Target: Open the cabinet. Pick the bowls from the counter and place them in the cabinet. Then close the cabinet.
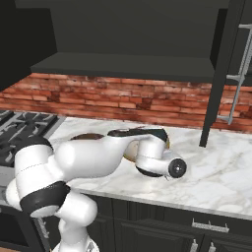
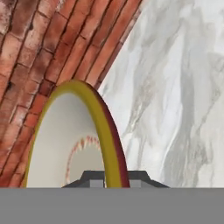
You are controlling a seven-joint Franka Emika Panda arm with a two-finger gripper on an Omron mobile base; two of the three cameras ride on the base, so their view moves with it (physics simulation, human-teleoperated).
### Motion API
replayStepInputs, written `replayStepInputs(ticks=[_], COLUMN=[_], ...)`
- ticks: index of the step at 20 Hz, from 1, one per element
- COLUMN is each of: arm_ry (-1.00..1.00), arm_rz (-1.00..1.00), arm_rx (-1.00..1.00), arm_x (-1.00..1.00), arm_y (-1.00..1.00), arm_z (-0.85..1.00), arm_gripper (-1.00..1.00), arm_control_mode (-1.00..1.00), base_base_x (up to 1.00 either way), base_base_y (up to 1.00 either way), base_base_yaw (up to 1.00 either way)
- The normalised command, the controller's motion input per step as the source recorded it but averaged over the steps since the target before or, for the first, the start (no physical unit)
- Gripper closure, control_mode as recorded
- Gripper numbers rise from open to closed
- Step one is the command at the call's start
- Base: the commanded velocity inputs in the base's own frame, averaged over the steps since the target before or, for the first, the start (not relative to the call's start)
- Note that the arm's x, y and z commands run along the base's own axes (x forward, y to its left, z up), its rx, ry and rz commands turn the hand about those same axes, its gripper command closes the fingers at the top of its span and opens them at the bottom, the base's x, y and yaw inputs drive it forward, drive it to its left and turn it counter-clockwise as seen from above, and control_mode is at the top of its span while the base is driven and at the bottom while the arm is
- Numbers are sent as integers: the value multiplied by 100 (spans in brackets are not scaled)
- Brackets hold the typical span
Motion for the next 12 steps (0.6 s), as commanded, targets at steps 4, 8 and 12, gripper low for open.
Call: replayStepInputs(ticks=[4,8,12], arm_ry=[1,15,25], arm_rz=[-31,-38,-40], arm_rx=[-13,-10,-5], arm_x=[-56,-38,-23], arm_y=[25,2,0], arm_z=[66,68,63], arm_gripper=[100,100,100], arm_control_mode=[-100,-100,-100], base_base_x=[0,0,0], base_base_y=[0,0,0], base_base_yaw=[0,0,0])
